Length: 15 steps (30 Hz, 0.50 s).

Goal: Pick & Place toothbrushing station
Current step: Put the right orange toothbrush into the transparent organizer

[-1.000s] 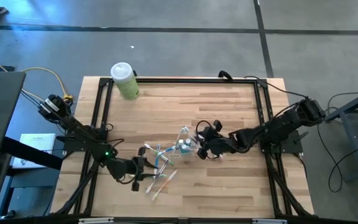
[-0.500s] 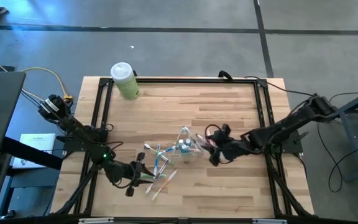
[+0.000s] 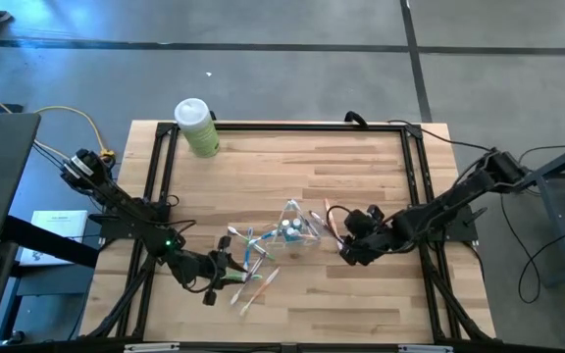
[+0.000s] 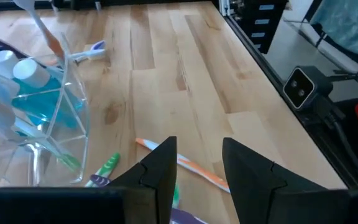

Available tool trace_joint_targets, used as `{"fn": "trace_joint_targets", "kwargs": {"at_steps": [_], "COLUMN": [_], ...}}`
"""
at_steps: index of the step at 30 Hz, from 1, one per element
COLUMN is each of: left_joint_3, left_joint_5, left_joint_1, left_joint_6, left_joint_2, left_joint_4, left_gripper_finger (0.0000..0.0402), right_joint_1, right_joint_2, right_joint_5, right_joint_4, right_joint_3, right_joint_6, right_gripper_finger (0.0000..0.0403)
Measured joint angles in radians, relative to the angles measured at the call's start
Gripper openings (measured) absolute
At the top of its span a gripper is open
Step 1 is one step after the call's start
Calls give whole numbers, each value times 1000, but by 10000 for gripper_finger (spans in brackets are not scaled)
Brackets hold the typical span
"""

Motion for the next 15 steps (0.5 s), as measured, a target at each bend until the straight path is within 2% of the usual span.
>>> {"fn": "trace_joint_targets", "kwargs": {"at_steps": [4, 12, 15], "left_joint_3": [0, 0, 0], "left_joint_5": [0, 0, 0], "left_joint_1": [4, 7, 17], "left_joint_6": [-20, -49, -65], "left_joint_2": [0, 33, 46], "left_joint_4": [0, 7, 14], "left_gripper_finger": [135, 187, 196], "right_joint_1": [-2, -17, -37], "right_joint_2": [42, 120, 158], "right_joint_5": [1, 2, 3], "right_joint_4": [19, 33, 67], "right_joint_3": [0, 0, 0], "right_joint_6": [-28, -26, -26], "right_gripper_finger": [170, 172, 175]}}
